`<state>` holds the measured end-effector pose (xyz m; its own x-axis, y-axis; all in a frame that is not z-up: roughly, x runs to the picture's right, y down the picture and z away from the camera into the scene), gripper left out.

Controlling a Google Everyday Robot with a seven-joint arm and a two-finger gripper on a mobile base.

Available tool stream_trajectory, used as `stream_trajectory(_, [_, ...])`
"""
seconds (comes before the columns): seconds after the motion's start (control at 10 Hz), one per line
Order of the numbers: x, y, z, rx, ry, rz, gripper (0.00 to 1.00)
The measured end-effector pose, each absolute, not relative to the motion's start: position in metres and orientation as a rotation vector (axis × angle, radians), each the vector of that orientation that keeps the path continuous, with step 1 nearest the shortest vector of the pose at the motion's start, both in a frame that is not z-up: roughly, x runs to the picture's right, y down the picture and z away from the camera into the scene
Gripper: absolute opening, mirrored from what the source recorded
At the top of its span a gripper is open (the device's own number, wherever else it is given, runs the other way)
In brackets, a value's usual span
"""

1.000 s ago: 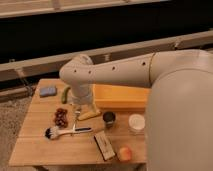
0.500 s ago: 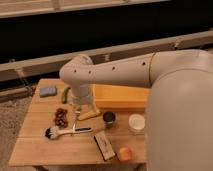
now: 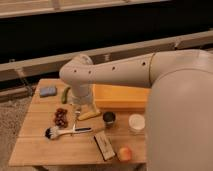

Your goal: Place eraser in table surface

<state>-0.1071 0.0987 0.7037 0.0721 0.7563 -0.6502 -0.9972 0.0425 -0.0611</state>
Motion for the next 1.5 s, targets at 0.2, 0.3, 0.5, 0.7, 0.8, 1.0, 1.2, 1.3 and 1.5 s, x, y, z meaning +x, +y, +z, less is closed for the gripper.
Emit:
stream_trajectory(0.2, [-0.106, 0.1, 0.704, -0.579, 0.517, 1.43, 0.65])
stream_trajectory(0.3, [-0.106, 0.104, 0.701, -0.57, 0.5, 1.41, 0.65])
stream_trajectory(0.5, [-0.103, 0.126, 0.688, -0.545, 0.447, 1.329, 0.65])
stream_trajectory(0.7, [-0.09, 0.148, 0.677, -0.512, 0.416, 1.277, 0.65])
stream_trajectory(0.8, [-0.079, 0.157, 0.674, -0.493, 0.407, 1.261, 0.65])
stream_trajectory(1.0, [-0.063, 0.168, 0.672, -0.464, 0.402, 1.243, 0.65])
stream_trajectory(1.2, [-0.037, 0.172, 0.669, -0.445, 0.412, 1.263, 0.65])
stream_trajectory(1.3, [-0.03, 0.175, 0.668, -0.445, 0.416, 1.271, 0.65])
stream_trajectory(1.5, [-0.023, 0.186, 0.67, -0.473, 0.429, 1.279, 0.65])
